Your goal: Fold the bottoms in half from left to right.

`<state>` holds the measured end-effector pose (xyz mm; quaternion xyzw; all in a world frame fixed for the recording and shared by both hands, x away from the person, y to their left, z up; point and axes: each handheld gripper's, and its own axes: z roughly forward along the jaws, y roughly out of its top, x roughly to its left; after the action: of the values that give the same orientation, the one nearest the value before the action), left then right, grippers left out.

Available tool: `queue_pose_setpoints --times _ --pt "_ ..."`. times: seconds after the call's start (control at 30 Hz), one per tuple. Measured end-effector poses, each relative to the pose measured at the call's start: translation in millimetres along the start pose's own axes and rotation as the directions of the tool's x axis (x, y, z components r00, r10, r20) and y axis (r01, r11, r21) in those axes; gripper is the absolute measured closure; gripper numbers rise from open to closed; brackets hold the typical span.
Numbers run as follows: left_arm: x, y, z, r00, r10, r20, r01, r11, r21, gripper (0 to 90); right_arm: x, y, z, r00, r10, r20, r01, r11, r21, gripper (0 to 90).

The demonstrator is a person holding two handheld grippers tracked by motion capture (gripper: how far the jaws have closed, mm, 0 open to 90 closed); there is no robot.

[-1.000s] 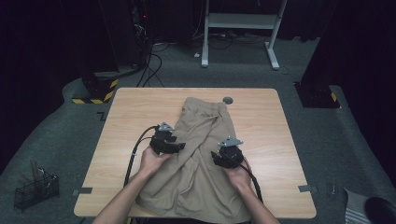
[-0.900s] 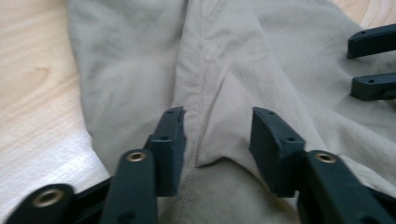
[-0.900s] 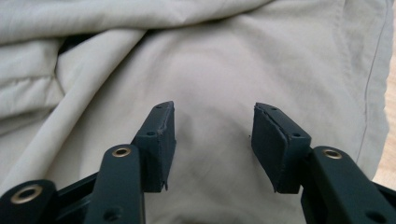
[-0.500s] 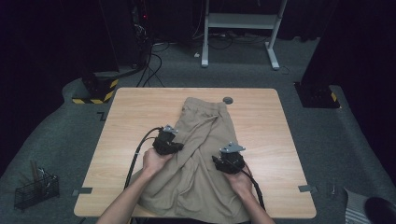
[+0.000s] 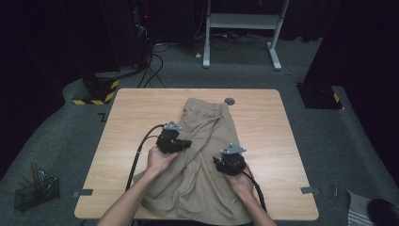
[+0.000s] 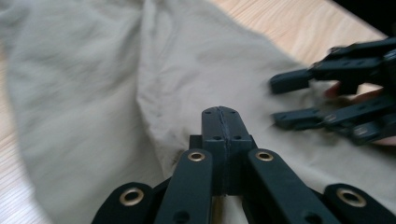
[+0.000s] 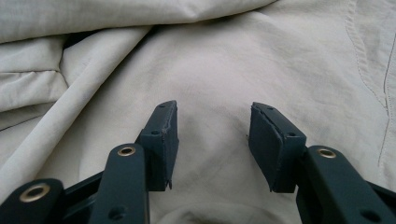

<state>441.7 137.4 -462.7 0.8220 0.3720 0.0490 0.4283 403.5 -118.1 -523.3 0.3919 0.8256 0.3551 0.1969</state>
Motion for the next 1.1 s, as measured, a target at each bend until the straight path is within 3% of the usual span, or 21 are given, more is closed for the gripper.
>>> queue_pose_setpoints --times 0.13,0.27,0.4,0.5,0.63,0.73,0.83,0.97,1.1 --pt "-8.0 -0.4 10.0 0.9992 0.004 0.040 -0.004 1.0000 0.003 90.0 0.5 0.2 0.4 1.0000 0.000 0.002 0.000 1.000 -0.001 52.3" --pt "-19.5 -1.9 23.0 0.9966 0.044 0.070 -0.046 0.9982 0.039 90.0 0.5 0.3 0.4 1.0000 0.001 0.004 -0.001 1.000 -0.001 51.9" --pt "-25.4 -7.9 34.3 0.9943 0.104 0.025 -0.106 0.9900 0.093 89.5 0.5 0.3 0.5 1.0000 -0.001 0.005 0.001 1.000 -0.002 51.7" --pt "-25.2 -8.4 24.2 0.9964 0.085 0.008 -0.085 0.9957 0.037 79.2 0.9 0.2 0.3 1.0000 0.003 0.007 -0.003 1.000 0.001 51.6" --pt "-21.0 -5.6 1.1 0.9956 0.077 -0.055 -0.078 0.9967 -0.022 59.1 1.0 0.2 0.3 1.0000 -0.001 0.008 0.001 1.000 0.000 51.6" --pt "-12.2 -6.7 -13.4 0.9960 0.039 -0.080 -0.044 0.9972 -0.060 49.7 1.0 0.2 0.3 1.0000 -0.001 0.008 0.001 1.000 -0.001 51.5" --pt "-2.8 -11.5 -17.5 0.9973 -0.001 -0.073 -0.004 0.9984 -0.057 43.5 1.2 0.2 0.3 0.9999 -0.004 0.010 0.004 1.000 -0.002 51.5" --pt "1.1 -23.8 -7.3 0.9982 -0.024 -0.055 0.024 0.9997 0.007 39.1 1.1 0.2 0.0 1.0000 0.000 0.007 0.000 1.000 0.001 48.0" --pt "-0.1 -36.5 1.5 0.9985 -0.037 -0.040 0.038 0.9990 0.022 36.3 6.9 -0.9 -11.2 0.9991 -0.018 -0.039 0.017 1.000 -0.026 47.5"
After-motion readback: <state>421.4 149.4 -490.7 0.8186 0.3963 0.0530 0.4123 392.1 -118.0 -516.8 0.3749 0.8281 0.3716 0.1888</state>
